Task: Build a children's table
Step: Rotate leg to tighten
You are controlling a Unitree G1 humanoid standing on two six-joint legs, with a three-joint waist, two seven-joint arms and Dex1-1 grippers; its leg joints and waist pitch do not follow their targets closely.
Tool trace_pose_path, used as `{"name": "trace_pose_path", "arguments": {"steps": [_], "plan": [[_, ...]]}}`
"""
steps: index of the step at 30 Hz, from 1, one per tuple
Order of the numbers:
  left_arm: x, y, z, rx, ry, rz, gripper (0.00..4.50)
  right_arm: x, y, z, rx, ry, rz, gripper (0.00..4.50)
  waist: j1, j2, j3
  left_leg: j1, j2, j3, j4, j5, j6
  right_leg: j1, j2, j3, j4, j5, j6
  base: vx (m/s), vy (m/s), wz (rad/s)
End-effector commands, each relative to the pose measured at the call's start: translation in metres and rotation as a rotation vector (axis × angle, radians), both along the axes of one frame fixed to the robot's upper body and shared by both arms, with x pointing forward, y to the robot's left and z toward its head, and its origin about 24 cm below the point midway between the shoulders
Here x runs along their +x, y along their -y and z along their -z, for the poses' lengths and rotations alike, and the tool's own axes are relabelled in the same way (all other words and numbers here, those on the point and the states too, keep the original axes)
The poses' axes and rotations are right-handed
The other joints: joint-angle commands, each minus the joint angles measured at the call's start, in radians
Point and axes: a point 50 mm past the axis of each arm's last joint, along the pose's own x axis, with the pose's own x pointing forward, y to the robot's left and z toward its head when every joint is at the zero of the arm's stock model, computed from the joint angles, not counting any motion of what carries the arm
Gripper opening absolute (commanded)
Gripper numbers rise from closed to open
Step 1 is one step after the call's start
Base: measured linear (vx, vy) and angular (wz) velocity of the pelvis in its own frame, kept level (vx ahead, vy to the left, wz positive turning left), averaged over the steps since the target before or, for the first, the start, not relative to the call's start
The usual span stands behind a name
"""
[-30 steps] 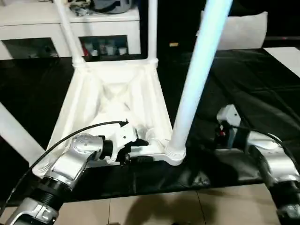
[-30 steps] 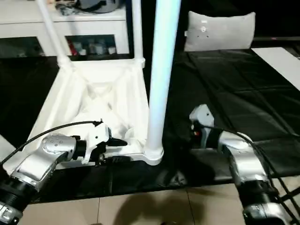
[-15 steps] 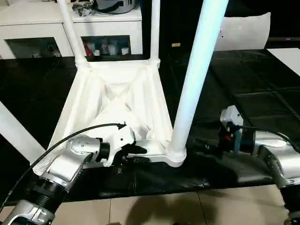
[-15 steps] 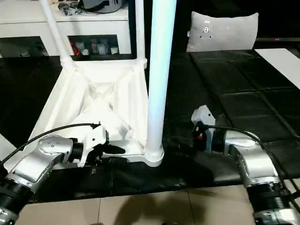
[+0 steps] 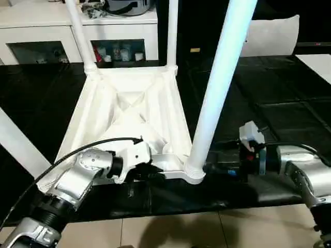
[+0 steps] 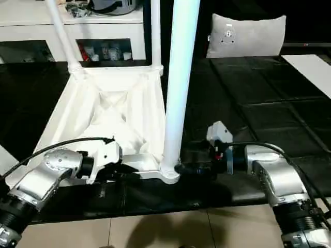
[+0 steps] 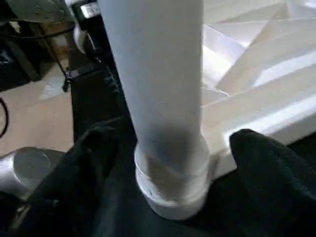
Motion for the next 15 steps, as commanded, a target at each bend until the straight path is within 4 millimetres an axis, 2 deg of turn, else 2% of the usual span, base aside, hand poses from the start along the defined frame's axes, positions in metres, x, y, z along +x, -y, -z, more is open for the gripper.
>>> {"name": "trace_pose_path", "arguments": {"steps": [1, 3, 7, 12, 15], "plan": [[-0.004, -0.005, 0.010, 0.067, -0.046, 0.022, 0.02, 0.003, -0.004, -0.002, 0.003, -0.002, -0.033, 3.78, 0.006, -0.010, -0.061, -0.011, 0.018, -0.004, -0.064, -0.158, 0.084, 0.058, -0.062, 0.052, -0.093, -0.455, -0.046, 0.000, 0.000, 0.00], [-0.004, -0.005, 0.011, 0.078, -0.053, 0.033, 0.01, 0.005, -0.006, -0.001, 0.007, -0.017, -0.051, 3.73, 0.007, -0.011, -0.063, -0.013, 0.018, -0.004, -0.064, -0.149, 0.085, 0.060, -0.064, 0.053, -0.089, -0.441, -0.053, 0.000, 0.000, 0.00], [-0.002, -0.004, 0.010, 0.091, -0.059, 0.054, 0.00, 0.011, -0.011, 0.001, 0.013, -0.045, -0.086, 3.39, 0.009, -0.011, -0.067, -0.014, 0.023, -0.004, -0.063, -0.126, 0.088, 0.062, -0.065, 0.057, -0.077, -0.379, -0.091, 0.000, 0.000, 0.00], [-0.002, -0.003, 0.010, 0.102, -0.067, 0.072, 0.00, 0.019, -0.015, 0.004, 0.013, -0.075, -0.106, 2.93, 0.012, -0.011, -0.067, -0.015, 0.024, -0.003, -0.063, -0.118, 0.085, 0.063, -0.068, 0.059, -0.074, -0.370, -0.102, 0.000, 0.000, 0.00], [-0.002, -0.003, 0.010, 0.105, -0.072, 0.078, 0.00, 0.020, -0.016, 0.004, 0.016, -0.085, -0.120, 2.81, 0.012, -0.012, -0.067, -0.015, 0.025, -0.003, -0.063, -0.113, 0.083, 0.064, -0.067, 0.060, -0.071, -0.356, -0.107, 0.000, 0.000, 0.00]]}}
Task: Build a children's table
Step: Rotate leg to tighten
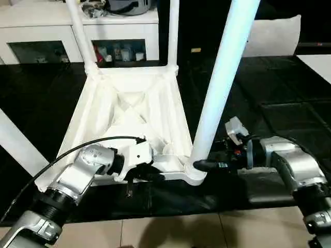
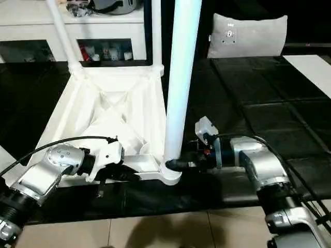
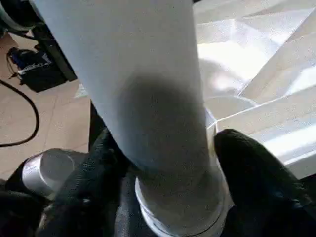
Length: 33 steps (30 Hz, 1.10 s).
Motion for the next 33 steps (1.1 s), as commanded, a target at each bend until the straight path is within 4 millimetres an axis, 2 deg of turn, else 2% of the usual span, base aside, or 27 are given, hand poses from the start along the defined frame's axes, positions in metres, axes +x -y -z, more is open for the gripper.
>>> {"name": "trace_pose_path", "arguments": {"steps": [1, 6, 9, 11, 12, 14, 15, 16, 17, 18, 19, 20, 21, 22, 23, 24, 25, 26, 27, 28, 29, 31, 33], "plan": [[-0.006, -0.004, 0.013, 0.076, -0.064, 0.026, 0.00, 0.004, -0.003, -0.005, -0.001, 0.017, -0.029, 2.60, 0.007, -0.010, -0.066, -0.014, 0.025, -0.003, -0.062, -0.114, 0.083, 0.064, -0.067, 0.059, -0.071, -0.357, -0.109, 0.000, 0.000, 0.00], [-0.004, -0.001, 0.012, 0.055, -0.077, -0.001, 0.00, 0.004, -0.004, -0.003, 0.007, 0.006, -0.039, 2.20, 0.006, -0.006, -0.064, -0.011, 0.024, -0.002, -0.062, -0.129, 0.077, 0.063, -0.067, 0.058, -0.078, -0.393, -0.097, 0.000, 0.000, 0.00], [-0.002, 0.010, 0.010, -0.003, -0.103, -0.056, 0.00, 0.001, -0.005, -0.001, 0.020, -0.005, -0.007, 2.14, 0.005, -0.006, -0.063, -0.011, 0.024, -0.001, -0.062, -0.131, 0.074, 0.064, -0.066, 0.058, -0.080, -0.399, -0.094, 0.000, 0.000, 0.00], [-0.001, 0.020, 0.006, -0.046, -0.112, -0.093, 0.00, -0.001, -0.008, 0.006, -0.032, 0.003, 0.052, 2.11, 0.006, -0.007, -0.062, -0.010, 0.023, -0.002, -0.063, -0.133, 0.071, 0.065, -0.066, 0.058, -0.082, -0.413, -0.087, 0.000, 0.000, 0.00], [-0.001, 0.020, 0.006, -0.046, -0.112, -0.093, 0.00, -0.001, -0.008, 0.006, -0.032, 0.003, 0.052, 2.09, 0.006, -0.005, -0.061, -0.009, 0.021, -0.002, -0.063, -0.138, 0.070, 0.062, -0.065, 0.057, -0.086, -0.427, -0.079, 0.000, 0.000, 0.00], [0.004, 0.030, 0.003, -0.085, -0.110, -0.160, 0.00, 0.002, -0.013, 0.012, -0.066, 0.025, 0.155, 2.07, 0.003, -0.005, -0.060, -0.008, 0.018, -0.003, -0.062, -0.153, 0.065, 0.061, -0.065, 0.052, -0.091, -0.462, -0.067, 0.000, 0.000, 0.00], [0.012, 0.043, 0.000, -0.116, -0.092, -0.240, 0.00, 0.010, -0.020, 0.020, -0.085, 0.021, 0.332, 2.04, -0.004, -0.006, -0.056, -0.009, 0.014, -0.002, -0.061, -0.165, 0.057, 0.059, -0.062, 0.050, -0.095, -0.488, -0.056, 0.000, 0.000, 0.00], [0.012, 0.043, 0.000, -0.116, -0.092, -0.240, 0.00, 0.010, -0.020, 0.020, -0.085, 0.021, 0.332, 2.04, -0.011, -0.007, -0.055, -0.010, 0.008, -0.003, -0.059, -0.168, 0.045, 0.060, -0.062, 0.042, -0.103, -0.522, -0.035, 0.000, 0.000, 0.00], [0.018, 0.051, -0.001, -0.126, -0.080, -0.300, 0.00, 0.014, -0.026, 0.024, -0.093, 0.001, 0.445, 2.04, -0.022, -0.006, -0.054, -0.012, 0.004, -0.006, -0.058, -0.182, 0.034, 0.062, -0.060, 0.034, -0.109, -0.559, -0.006, 0.000, 0.000, 0.00], [0.018, 0.051, -0.001, -0.126, -0.080, -0.300, 0.00, 0.014, -0.026, 0.024, -0.093, 0.001, 0.445, 2.01, -0.026, -0.005, -0.056, -0.009, 0.002, -0.005, -0.056, -0.192, 0.036, 0.061, -0.060, 0.029, -0.116, -0.568, 0.003, 0.000, 0.000, 0.00], [0.024, 0.062, -0.001, -0.128, -0.067, -0.357, 0.00, 0.017, -0.034, 0.029, -0.104, -0.001, 0.553, 1.99, -0.036, -0.006, -0.055, -0.009, -0.001, -0.007, -0.052, -0.214, 0.039, 0.059, -0.059, 0.021, -0.123, -0.586, 0.021, 0.000, 0.000, 0.00], [0.028, 0.068, -0.002, -0.131, -0.058, -0.390, 0.00, 0.020, -0.039, 0.030, -0.106, -0.007, 0.623, 1.98, -0.042, -0.005, -0.053, -0.006, -0.003, -0.005, -0.050, -0.223, 0.040, 0.055, -0.055, 0.018, -0.128, -0.596, 0.030, 0.000, 0.000, 0.00], [0.030, 0.072, -0.003, -0.132, -0.053, -0.415, 0.00, 0.022, -0.042, 0.031, -0.108, -0.011, 0.675, 1.98, -0.051, 0.000, -0.051, 0.000, -0.009, -0.003, -0.045, -0.244, 0.042, 0.045, -0.052, 0.009, -0.142, -0.624, 0.048, 0.000, 0.000, 0.00], [0.035, 0.078, -0.004, -0.137, -0.032, -0.452, 0.00, 0.027, -0.048, 0.031, -0.103, -0.012, 0.763, 1.97, -0.059, 0.002, -0.053, 0.007, -0.010, -0.006, -0.042, -0.269, 0.045, 0.046, -0.055, -0.002, -0.149, -0.637, 0.060, 0.000, 0.000, 0.00], [0.036, 0.080, -0.005, -0.138, -0.026, -0.462, 0.00, 0.028, -0.050, 0.031, -0.101, -0.013, 0.789, 1.97, -0.065, 0.004, -0.050, 0.005, -0.008, -0.009, -0.043, -0.280, 0.046, 0.046, -0.054, -0.007, -0.152, -0.639, 0.067, 0.000, 0.000, 0.00], [0.037, 0.081, -0.006, -0.136, -0.016, -0.472, 0.00, 0.029, -0.053, 0.030, -0.089, -0.017, 0.816, 1.97, -0.071, 0.015, -0.054, 0.013, 0.001, -0.014, -0.045, -0.314, 0.050, 0.052, -0.059, -0.022, -0.160, -0.621, 0.070, 0.000, 0.000, 0.00], [0.044, 0.090, -0.009, -0.129, 0.034, -0.516, 0.00, 0.033, -0.068, 0.028, -0.020, -0.023, 0.885, 1.97, -0.083, 0.022, -0.053, 0.002, 0.015, -0.026, -0.057, -0.352, 0.051, 0.065, -0.060, -0.027, -0.157, -0.582, 0.074, 0.000, 0.000, 0.00], [0.044, 0.090, -0.009, -0.129, 0.034, -0.516, 0.00, 0.033, -0.068, 0.028, -0.020, -0.023, 0.885, 1.97, -0.084, 0.028, -0.052, 0.005, 0.022, -0.030, -0.060, -0.380, 0.050, 0.066, -0.060, -0.033, -0.158, -0.573, 0.074, 0.000, 0.000, 0.00], [0.046, 0.093, -0.009, -0.127, 0.042, -0.526, 0.00, 0.034, -0.073, 0.026, -0.009, -0.009, 0.909, 1.97, -0.093, 0.029, -0.055, 0.007, 0.032, -0.039, -0.068, -0.420, 0.050, 0.076, -0.067, -0.032, -0.149, -0.527, 0.065, 0.000, 0.000, 0.00], [0.046, 0.094, -0.010, -0.124, 0.043, -0.525, 0.00, 0.034, -0.075, 0.026, -0.007, 0.000, 0.923, 2.52, -0.098, 0.035, -0.052, 0.008, 0.038, -0.042, -0.077, -0.449, 0.048, 0.077, -0.069, -0.024, -0.144, -0.495, 0.049, 0.000, 0.000, 0.00], [0.046, 0.093, -0.010, -0.117, 0.052, -0.522, 0.00, 0.034, -0.076, 0.025, -0.002, 0.002, 0.917, 2.66, -0.101, 0.031, -0.052, 0.009, 0.034, -0.042, -0.077, -0.452, 0.046, 0.076, -0.072, -0.022, -0.143, -0.493, 0.044, 0.000, 0.000, 0.00], [0.048, 0.089, -0.008, -0.084, 0.089, -0.520, 0.00, 0.031, -0.071, 0.022, 0.043, 0.021, 0.900, 2.69, -0.102, 0.027, -0.054, 0.006, 0.010, -0.034, -0.066, -0.388, 0.047, 0.072, -0.084, -0.018, -0.149, -0.518, 0.027, 0.000, 0.000, 0.00], [0.049, 0.083, -0.007, -0.070, 0.104, -0.521, 0.00, 0.029, -0.061, 0.020, 0.072, 0.028, 0.889, 3.01, -0.095, 0.026, -0.057, 0.000, 0.012, -0.032, -0.067, -0.329, 0.057, 0.073, -0.086, -0.009, -0.142, -0.486, 0.009, 0.000, 0.000, 0.00]]}}
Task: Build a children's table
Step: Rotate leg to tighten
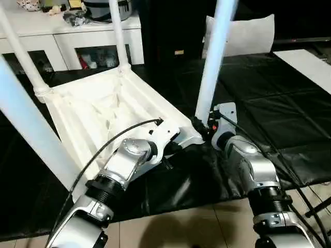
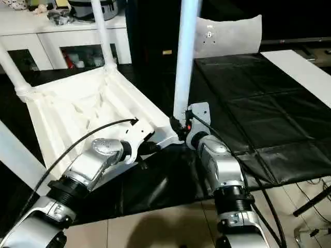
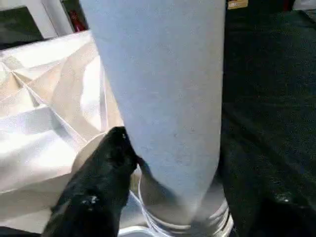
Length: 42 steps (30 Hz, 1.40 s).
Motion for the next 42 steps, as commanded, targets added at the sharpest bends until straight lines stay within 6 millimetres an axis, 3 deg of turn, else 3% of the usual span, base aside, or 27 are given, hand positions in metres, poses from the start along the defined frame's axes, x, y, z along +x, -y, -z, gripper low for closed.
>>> {"name": "trace_pose_path", "arguments": {"steps": [1, 5, 6, 8, 10, 13, 15, 20, 25, 32, 36, 42], "plan": [[0.006, 0.004, -0.012, 0.007, 0.086, 0.030, 0.00, -0.011, -0.015, 0.003, 0.075, -0.022, -0.156, 3.12, 0.004, -0.011, -0.054, -0.005, 0.017, -0.006, -0.077, -0.301, 0.059, 0.040, -0.069, 0.053, -0.077, -0.462, -0.018, 0.000, 0.000, 0.00], [0.005, -0.005, -0.009, 0.023, 0.089, 0.073, 0.00, -0.017, 0.007, 0.000, 0.051, 0.003, -0.229, 3.47, 0.022, -0.013, -0.055, -0.015, 0.017, -0.001, -0.078, -0.232, 0.075, 0.048, -0.070, 0.064, -0.066, -0.414, -0.044, 0.000, 0.000, 0.00], [0.004, -0.008, -0.008, 0.028, 0.087, 0.093, 0.00, -0.019, 0.014, -0.002, 0.043, 0.014, -0.253, 3.56, 0.028, -0.014, -0.058, -0.012, 0.017, 0.002, -0.074, -0.216, 0.081, 0.045, -0.071, 0.067, -0.064, -0.410, -0.045, 0.000, 0.000, 0.00], [0.000, -0.017, -0.005, 0.048, 0.088, 0.159, 0.00, -0.025, 0.031, -0.007, 0.017, 0.032, -0.329, 3.64, 0.044, -0.018, -0.065, -0.026, 0.014, 0.004, -0.068, -0.148, 0.099, 0.051, -0.069, 0.075, -0.047, -0.359, -0.047, 0.000, 0.000, 0.00], [-0.006, -0.026, -0.001, 0.073, 0.077, 0.244, 0.00, -0.034, 0.047, -0.014, -0.010, 0.046, -0.442, 3.82, 0.056, -0.018, -0.071, -0.029, 0.017, 0.005, -0.064, -0.091, 0.120, 0.049, -0.068, 0.078, -0.037, -0.301, -0.065, 0.000, 0.000, 0.00], [-0.011, -0.031, 0.001, 0.089, 0.080, 0.314, 0.00, -0.039, 0.054, -0.018, -0.021, 0.045, -0.513, 3.97, 0.071, -0.021, -0.078, -0.042, 0.017, 0.004, -0.054, -0.010, 0.143, 0.049, -0.064, 0.083, -0.015, -0.206, -0.077, 0.000, 0.000, 0.00], [-0.015, -0.037, 0.004, 0.117, 0.078, 0.388, 0.00, -0.045, 0.060, -0.021, -0.037, 0.037, -0.591, 3.97, 0.084, -0.015, -0.073, -0.034, 0.020, 0.008, -0.056, -0.025, 0.147, 0.040, -0.063, 0.080, -0.022, -0.247, -0.086, 0.000, 0.000, 0.00], [-0.030, -0.051, 0.006, 0.141, 0.032, 0.626, 0.00, -0.048, 0.073, -0.030, -0.099, 0.029, -0.780, 3.97, 0.108, -0.018, -0.066, -0.022, 0.027, 0.015, -0.064, -0.092, 0.116, 0.030, -0.061, 0.089, -0.030, -0.347, -0.070, 0.000, 0.000, 0.00], [-0.039, -0.055, 0.001, 0.141, -0.022, 0.779, 0.00, -0.049, 0.066, -0.031, -0.095, 0.013, -0.922, 3.43, 0.124, -0.018, -0.070, -0.014, 0.035, 0.016, -0.065, -0.091, 0.112, 0.025, -0.063, 0.099, -0.021, -0.320, -0.103, 0.000, 0.000, 0.00], [-0.040, -0.055, -0.002, 0.164, -0.030, 0.879, 0.00, -0.053, 0.052, -0.030, -0.038, -0.016, -1.082, 2.85, 0.145, -0.025, -0.072, -0.022, 0.031, 0.018, -0.061, -0.062, 0.113, 0.029, -0.065, 0.103, -0.011, -0.303, -0.108, 0.000, 0.000, 0.00], [-0.038, -0.053, -0.005, 0.156, -0.031, 0.893, 0.00, -0.055, 0.048, -0.025, -0.030, -0.051, -1.137, 2.66, 0.149, -0.024, -0.069, -0.019, 0.031, 0.019, -0.062, -0.086, 0.099, 0.026, -0.064, 0.102, -0.019, -0.358, -0.091, 0.000, 0.000, 0.00], [-0.039, -0.053, -0.005, 0.118, -0.053, 0.876, 0.00, -0.056, 0.047, -0.021, -0.007, -0.071, -1.154, 2.23, 0.149, -0.025, -0.070, -0.021, 0.030, 0.018, -0.063, -0.093, 0.090, 0.026, -0.063, 0.103, -0.019, -0.370, -0.081, 0.000, 0.000, 0.00]]}}
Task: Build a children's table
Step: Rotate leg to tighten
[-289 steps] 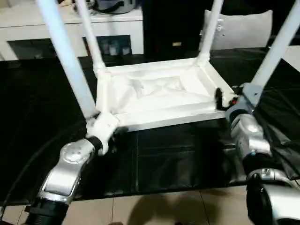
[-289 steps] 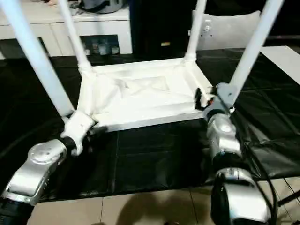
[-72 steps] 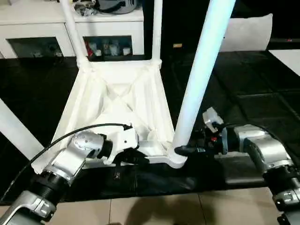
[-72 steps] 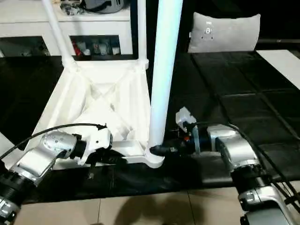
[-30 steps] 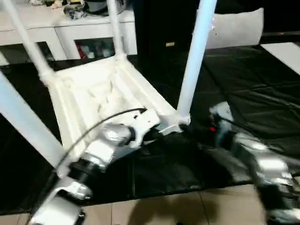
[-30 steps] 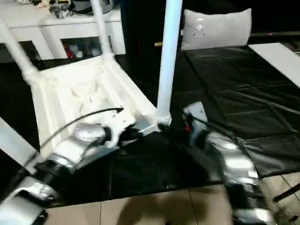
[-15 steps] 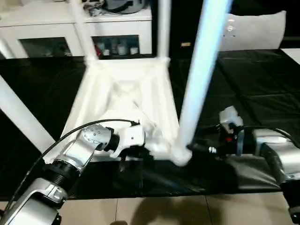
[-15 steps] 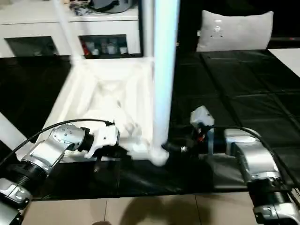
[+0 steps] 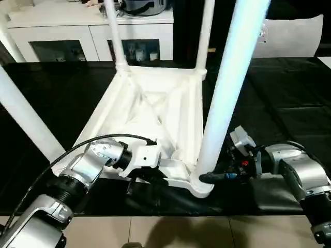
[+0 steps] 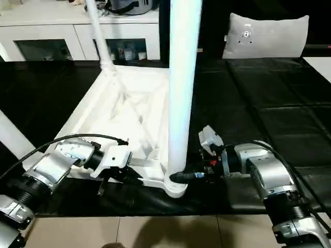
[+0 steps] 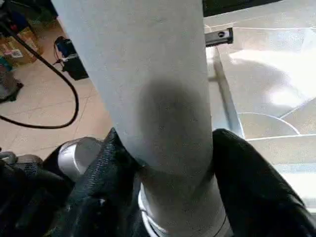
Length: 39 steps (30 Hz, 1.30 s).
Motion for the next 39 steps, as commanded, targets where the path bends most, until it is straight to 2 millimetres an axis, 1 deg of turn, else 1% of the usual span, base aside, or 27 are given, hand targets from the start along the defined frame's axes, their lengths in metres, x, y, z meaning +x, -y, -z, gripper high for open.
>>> {"name": "trace_pose_path", "arguments": {"steps": [1, 7, 11, 14, 15, 16, 17, 18, 19, 20, 21, 22, 23, 24, 25, 26, 27, 28, 29, 30, 31, 33, 35, 36, 37, 38, 39], "plan": [[-0.005, 0.007, 0.005, 0.019, -0.050, 0.050, 0.00, 0.000, -0.001, 0.000, 0.009, -0.017, -0.015, 2.13, -0.004, -0.020, -0.067, -0.005, 0.032, 0.003, -0.065, -0.091, 0.083, 0.063, -0.068, 0.065, -0.070, -0.363, -0.076, 0.000, 0.000, 0.00], [0.001, 0.001, 0.010, 0.000, -0.102, -0.166, 0.00, -0.002, -0.004, 0.005, 0.059, -0.032, 0.099, 2.03, -0.006, -0.023, -0.065, -0.005, 0.032, 0.003, -0.066, -0.084, 0.079, 0.063, -0.068, 0.065, -0.072, -0.368, -0.077, 0.000, 0.000, 0.00], [0.008, 0.007, 0.006, -0.066, -0.105, -0.340, 0.00, 0.009, -0.013, 0.016, 0.008, 0.006, 0.332, 2.03, -0.019, -0.027, -0.055, 0.000, 0.019, 0.006, -0.067, -0.140, 0.056, 0.060, -0.065, 0.053, -0.096, -0.501, -0.026, 0.000, 0.000, 0.00], [0.012, 0.015, 0.004, -0.101, -0.101, -0.443, 0.00, 0.020, -0.019, 0.025, -0.047, 0.042, 0.532, 2.02, -0.057, -0.027, -0.044, 0.005, 0.005, 0.004, -0.062, -0.217, 0.024, 0.058, -0.060, 0.023, -0.126, -0.631, 0.050, 0.000, 0.000, 0.00], [0.012, 0.015, 0.004, -0.101, -0.101, -0.443, 0.00, 0.020, -0.019, 0.025, -0.047, 0.042, 0.532, 2.00, -0.074, -0.022, -0.045, 0.014, 0.003, 0.003, -0.057, -0.251, 0.021, 0.056, -0.058, 0.007, -0.140, -0.652, 0.073, 0.000, 0.000, 0.00], [0.013, 0.018, 0.003, -0.109, -0.100, -0.464, 0.00, 0.023, -0.020, 0.027, -0.054, 0.044, 0.575, 1.99, -0.096, -0.021, -0.046, 0.002, 0.008, -0.004, -0.058, -0.281, 0.027, 0.072, -0.057, -0.010, -0.147, -0.642, 0.100, 0.000, 0.000, 0.00], [0.014, 0.021, 0.002, -0.119, -0.101, -0.487, 0.00, 0.025, -0.022, 0.028, -0.058, 0.042, 0.617, 1.98, -0.101, -0.011, -0.046, 0.011, 0.014, -0.007, -0.059, -0.310, 0.029, 0.070, -0.055, -0.018, -0.155, -0.640, 0.106, 0.000, 0.000, 0.00], [0.017, 0.032, 0.001, -0.138, -0.092, -0.537, 0.00, 0.031, -0.029, 0.030, -0.069, 0.037, 0.734, 1.98, -0.121, -0.001, -0.043, 0.026, 0.029, -0.015, -0.065, -0.372, 0.036, 0.071, -0.056, -0.027, -0.163, -0.609, 0.096, 0.000, 0.000, 0.00], [0.020, 0.043, 0.000, -0.151, -0.078, -0.585, 0.00, 0.038, -0.037, 0.032, -0.081, 0.037, 0.860, 1.97, -0.139, 0.009, -0.036, 0.012, 0.058, -0.034, -0.090, -0.453, 0.030, 0.091, -0.053, -0.026, -0.138, -0.542, 0.073, 0.000, 0.000, 0.00], [0.022, 0.049, 0.000, -0.154, -0.061, -0.610, 0.00, 0.041, -0.041, 0.032, -0.082, 0.032, 0.923, 1.97, -0.141, 0.013, -0.033, 0.006, 0.079, -0.044, -0.109, -0.512, 0.022, 0.104, -0.053, -0.022, -0.115, -0.510, 0.063, 0.000, 0.000, 0.00], [0.025, 0.053, -0.001, -0.159, -0.045, -0.642, 0.00, 0.043, -0.045, 0.033, -0.073, 0.004, 0.989, 1.97, -0.136, 0.016, -0.035, -0.011, 0.124, -0.070, -0.153, -0.617, 0.006, 0.128, -0.061, 0.035, -0.011, -0.381, 0.031, 0.000, 0.000, 0.00], [0.026, 0.056, -0.001, -0.160, -0.036, -0.665, 0.00, 0.045, -0.048, 0.034, -0.068, -0.017, 1.032, 1.97, -0.139, 0.003, -0.030, 0.025, 0.092, -0.048, -0.143, -0.654, -0.021, 0.089, -0.068, 0.063, -0.043, -0.384, -0.009, 0.000, 0.000, 0.00], [0.026, 0.056, -0.001, -0.160, -0.036, -0.665, 0.00, 0.045, -0.048, 0.034, -0.068, -0.017, 1.032, 1.97, -0.154, -0.024, -0.019, 0.048, 0.036, -0.027, -0.102, -0.621, -0.021, 0.052, -0.062, 0.040, -0.111, -0.569, 0.021, 0.000, 0.000, 0.00], [0.028, 0.061, -0.002, -0.162, -0.014, -0.687, 0.00, 0.045, -0.053, 0.036, -0.057, -0.037, 1.067, 1.97, -0.150, -0.042, -0.024, 0.094, -0.055, 0.014, 0.001, -0.401, 0.004, -0.003, -0.071, -0.018, -0.193, -0.859, 0.106, 0.000, 0.000, 0.00], [0.030, 0.066, -0.003, -0.167, 0.008, -0.709, 0.00, 0.045, -0.060, 0.037, -0.059, -0.018, 1.076, 1.97, -0.161, -0.030, -0.026, 0.045, -0.044, 0.007, -0.007, -0.323, 0.043, 0.043, -0.081, -0.041, -0.194, -0.876, 0.158, 0.000, 0.000, 0.00], [0.030, 0.067, -0.003, -0.168, 0.012, -0.711, 0.00, 0.045, -0.062, 0.037, -0.057, -0.012, 1.077, 2.52, -0.163, -0.015, -0.038, 0.013, -0.028, -0.007, -0.026, -0.302, 0.042, 0.076, -0.076, -0.038, -0.174, -0.799, 0.174, 0.084, 0.019, -0.23], [0.031, 0.071, -0.004, -0.171, 0.022, -0.717, 0.00, 0.045, -0.066, 0.037, -0.052, 0.002, 1.081, 2.66, -0.159, 0.004, -0.048, 0.002, 0.015, -0.033, -0.052, -0.308, 0.033, 0.094, -0.080, -0.029, -0.157, -0.647, 0.152, 0.084, 0.019, -0.23], [0.031, 0.075, -0.006, -0.176, 0.036, -0.722, 0.00, 0.043, -0.072, 0.036, -0.019, 0.019, 1.071, 2.66, -0.161, 0.008, -0.050, 0.003, 0.043, -0.044, -0.072, -0.331, 0.035, 0.091, -0.081, -0.009, -0.135, -0.507, 0.091, 0.000, 0.000, 0.00], [0.031, 0.075, -0.006, -0.176, 0.037, -0.723, 0.00, 0.043, -0.072, 0.036, -0.017, 0.019, 1.070, 2.70, -0.163, 0.006, -0.047, -0.001, 0.040, -0.044, -0.075, -0.337, 0.034, 0.090, -0.077, -0.004, -0.130, -0.471, 0.071, 0.000, 0.000, 0.00], [0.031, 0.076, -0.006, -0.175, 0.040, -0.727, 0.00, 0.043, -0.074, 0.034, -0.002, 0.016, 1.070, 2.85, -0.163, -0.001, -0.043, 0.009, 0.024, -0.036, -0.073, -0.344, 0.031, 0.078, -0.077, -0.004, -0.138, -0.478, 0.041, 0.000, 0.000, 0.00], [0.032, 0.074, -0.006, -0.168, 0.048, -0.726, 0.00, 0.042, -0.072, 0.033, 0.012, 0.025, 1.056, 2.85, -0.164, -0.001, -0.042, 0.008, 0.012, -0.032, -0.071, -0.326, 0.032, 0.080, -0.077, -0.005, -0.139, -0.499, 0.025, 0.000, 0.000, 0.00], [0.032, 0.067, -0.004, -0.149, 0.064, -0.713, 0.00, 0.038, -0.062, 0.030, 0.023, 0.057, 1.000, 3.11, -0.163, 0.002, -0.045, -0.002, 0.017, -0.035, -0.076, -0.288, 0.042, 0.086, -0.078, 0.003, -0.131, -0.462, 0.006, 0.000, 0.000, 0.00], [0.032, 0.058, -0.002, -0.129, 0.080, -0.692, 0.00, 0.035, -0.048, 0.027, 0.027, 0.084, 0.925, 3.16, -0.157, -0.003, -0.048, -0.002, 0.020, -0.034, -0.078, -0.263, 0.055, 0.086, -0.078, 0.015, -0.122, -0.413, -0.015, 0.000, 0.000, 0.00], [0.032, 0.057, -0.002, -0.127, 0.081, -0.690, 0.00, 0.034, -0.047, 0.026, 0.028, 0.086, 0.919, 3.30, -0.154, -0.004, -0.049, -0.004, 0.020, -0.034, -0.079, -0.250, 0.062, 0.089, -0.076, 0.018, -0.119, -0.398, -0.020, 0.000, 0.000, 0.00], [0.032, 0.048, 0.000, -0.102, 0.093, -0.659, 0.00, 0.031, -0.033, 0.021, 0.034, 0.108, 0.853, 3.52, -0.144, -0.008, -0.052, -0.004, 0.020, -0.030, -0.077, -0.214, 0.081, 0.085, -0.077, 0.028, -0.111, -0.376, -0.045, 0.000, 0.000, 0.00], [0.031, 0.046, 0.000, -0.096, 0.094, -0.651, 0.00, 0.030, -0.030, 0.020, 0.036, 0.113, 0.837, 3.52, -0.138, -0.009, -0.052, -0.005, 0.018, -0.030, -0.077, -0.200, 0.087, 0.089, -0.076, 0.028, -0.111, -0.371, -0.047, 0.000, 0.000, 0.00], [0.030, 0.043, 0.001, -0.087, 0.098, -0.628, 0.00, 0.028, -0.024, 0.017, 0.036, 0.126, 0.808, 3.58, -0.135, -0.010, -0.054, -0.007, 0.016, -0.027, -0.074, -0.176, 0.098, 0.086, -0.078, 0.032, -0.106, -0.361, -0.057, 0.000, 0.000, 0.00]]}}
